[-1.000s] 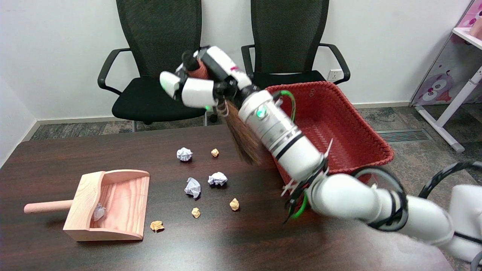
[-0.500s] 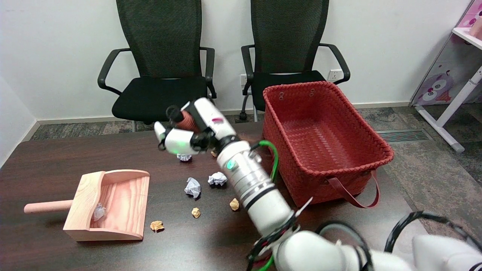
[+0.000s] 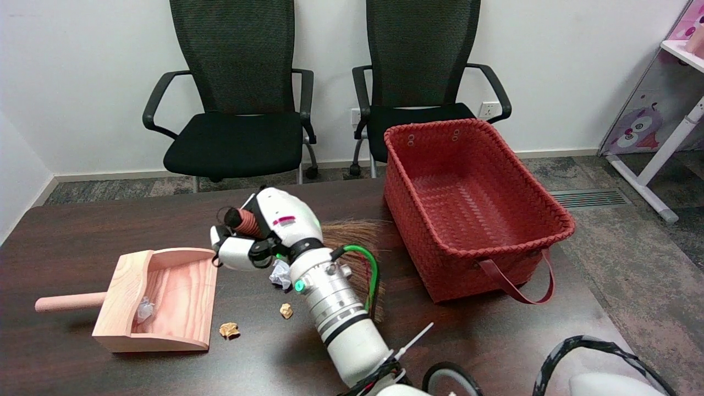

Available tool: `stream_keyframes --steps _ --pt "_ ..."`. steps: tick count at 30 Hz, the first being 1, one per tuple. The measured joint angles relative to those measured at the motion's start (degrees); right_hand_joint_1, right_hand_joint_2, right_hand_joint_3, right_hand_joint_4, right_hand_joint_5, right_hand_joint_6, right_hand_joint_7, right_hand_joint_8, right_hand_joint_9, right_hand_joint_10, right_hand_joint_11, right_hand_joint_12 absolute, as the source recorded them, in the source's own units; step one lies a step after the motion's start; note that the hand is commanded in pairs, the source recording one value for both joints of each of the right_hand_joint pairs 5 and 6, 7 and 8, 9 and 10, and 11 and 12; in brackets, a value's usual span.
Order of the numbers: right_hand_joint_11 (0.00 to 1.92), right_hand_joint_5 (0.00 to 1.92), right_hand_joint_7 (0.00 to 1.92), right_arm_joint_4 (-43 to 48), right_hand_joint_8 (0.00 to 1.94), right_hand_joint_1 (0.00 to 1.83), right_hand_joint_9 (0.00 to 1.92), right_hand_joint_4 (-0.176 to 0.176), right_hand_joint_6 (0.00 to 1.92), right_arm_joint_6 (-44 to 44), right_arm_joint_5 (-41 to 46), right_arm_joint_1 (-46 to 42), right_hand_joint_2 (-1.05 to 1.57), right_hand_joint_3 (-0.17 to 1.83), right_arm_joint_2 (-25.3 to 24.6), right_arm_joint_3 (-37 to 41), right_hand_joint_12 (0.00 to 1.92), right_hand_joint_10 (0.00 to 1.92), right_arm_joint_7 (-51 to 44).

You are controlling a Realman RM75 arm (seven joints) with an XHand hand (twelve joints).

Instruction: Sweep the paper ball into the dustpan.

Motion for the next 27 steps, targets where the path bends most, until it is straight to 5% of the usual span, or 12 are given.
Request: stream_keyframes --steps 2,3,4,15,27 --pt "1.92 1.92 1.92 1.98 1.92 0.88 1.92 0.173 1.92 0.03 -1.34 0.35 0.87 1.82 -0.70 -0.30 1.92 1.92 -0.08" --pt "1.92 1.92 1.92 2.71 1.92 0.86 1.92 0.045 1.92 0.04 -1.80 0.48 0.87 1.81 -0.92 -0.41 1.92 1.92 -0.01" --pt "1.92 1.92 1.92 3.62 1.92 0.85 1.92 0.030 1.92 0.05 -2.35 0.67 0.89 1.75 -1.19 -0.55 1.92 1.92 0.20" --pt "1.92 1.92 1.92 11.59 1.92 0.77 1.92 0.017 1.92 0.48 -5.67 2.26 0.84 1.60 -3.52 -1.39 1.92 1.92 7.19" --pt "1.92 1.92 1.92 18.98 1.92 0.77 1.92 0.003 1.92 0.95 -7.10 4.87 0.65 1.66 -5.20 -1.67 1.92 1.92 22.94"
